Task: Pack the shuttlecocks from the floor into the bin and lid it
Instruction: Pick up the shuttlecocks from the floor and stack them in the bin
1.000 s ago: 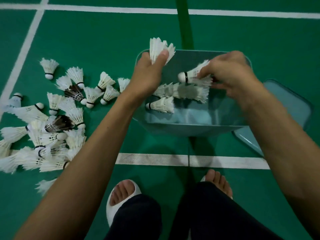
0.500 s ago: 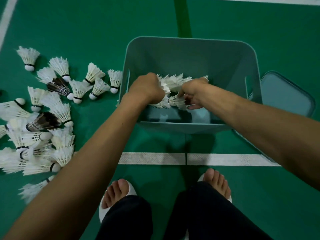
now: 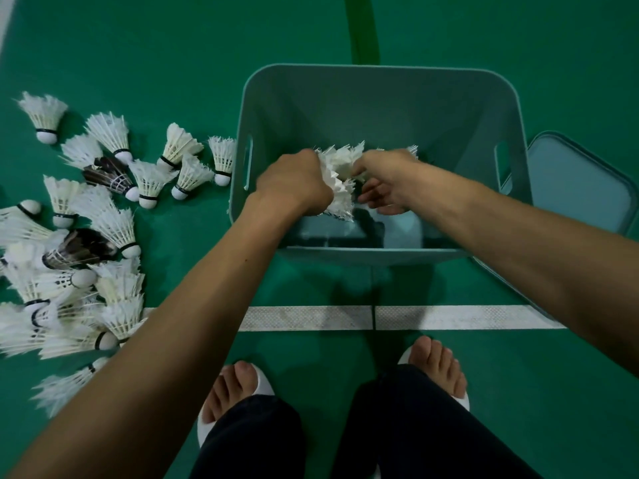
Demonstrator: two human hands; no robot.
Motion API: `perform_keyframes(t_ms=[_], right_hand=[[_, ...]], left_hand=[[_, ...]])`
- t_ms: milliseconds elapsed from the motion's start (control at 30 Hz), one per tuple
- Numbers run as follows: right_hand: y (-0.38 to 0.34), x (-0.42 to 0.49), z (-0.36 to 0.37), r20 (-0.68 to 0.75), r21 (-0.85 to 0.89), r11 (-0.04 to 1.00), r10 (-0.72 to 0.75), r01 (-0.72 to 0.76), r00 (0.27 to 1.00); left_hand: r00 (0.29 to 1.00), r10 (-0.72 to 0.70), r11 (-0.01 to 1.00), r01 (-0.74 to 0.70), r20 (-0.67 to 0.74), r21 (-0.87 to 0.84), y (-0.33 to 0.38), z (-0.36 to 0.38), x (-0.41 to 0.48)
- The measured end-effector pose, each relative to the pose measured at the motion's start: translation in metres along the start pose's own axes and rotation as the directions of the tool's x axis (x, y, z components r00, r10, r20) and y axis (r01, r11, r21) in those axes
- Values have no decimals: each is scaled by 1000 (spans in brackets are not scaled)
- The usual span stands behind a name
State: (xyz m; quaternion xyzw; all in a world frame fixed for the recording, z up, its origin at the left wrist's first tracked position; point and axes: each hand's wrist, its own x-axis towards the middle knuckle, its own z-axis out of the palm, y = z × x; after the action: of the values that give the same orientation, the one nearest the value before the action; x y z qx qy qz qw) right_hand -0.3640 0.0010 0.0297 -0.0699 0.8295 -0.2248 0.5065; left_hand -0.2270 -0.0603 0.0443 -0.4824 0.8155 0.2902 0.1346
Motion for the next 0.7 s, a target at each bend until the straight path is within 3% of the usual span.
perform_keyframes(t_ms=[133,267,400,500,700], right_hand=[[8,-20,-21,-107,-85,959,-278,270,955],[2,-43,-20,53,-155,893,-420,423,906],[3,-39,-33,-13,-298,890,-366,346,930],[11,-25,-52,-69,-409,877,-307,254,949],[12,1,-40,-72,-383,913,-183,142,980]], left_hand=[[999,37,998,-38,-19,-55,9,4,-1],[994,94,983,-102,-58,-155,25,7,-5],[983,167,968,-178,-77,-176,22,5,-5],[984,163,986,-165,-67,-25,12,-1,-4],[978,86,982,-116,190,149,5,-2,-5]])
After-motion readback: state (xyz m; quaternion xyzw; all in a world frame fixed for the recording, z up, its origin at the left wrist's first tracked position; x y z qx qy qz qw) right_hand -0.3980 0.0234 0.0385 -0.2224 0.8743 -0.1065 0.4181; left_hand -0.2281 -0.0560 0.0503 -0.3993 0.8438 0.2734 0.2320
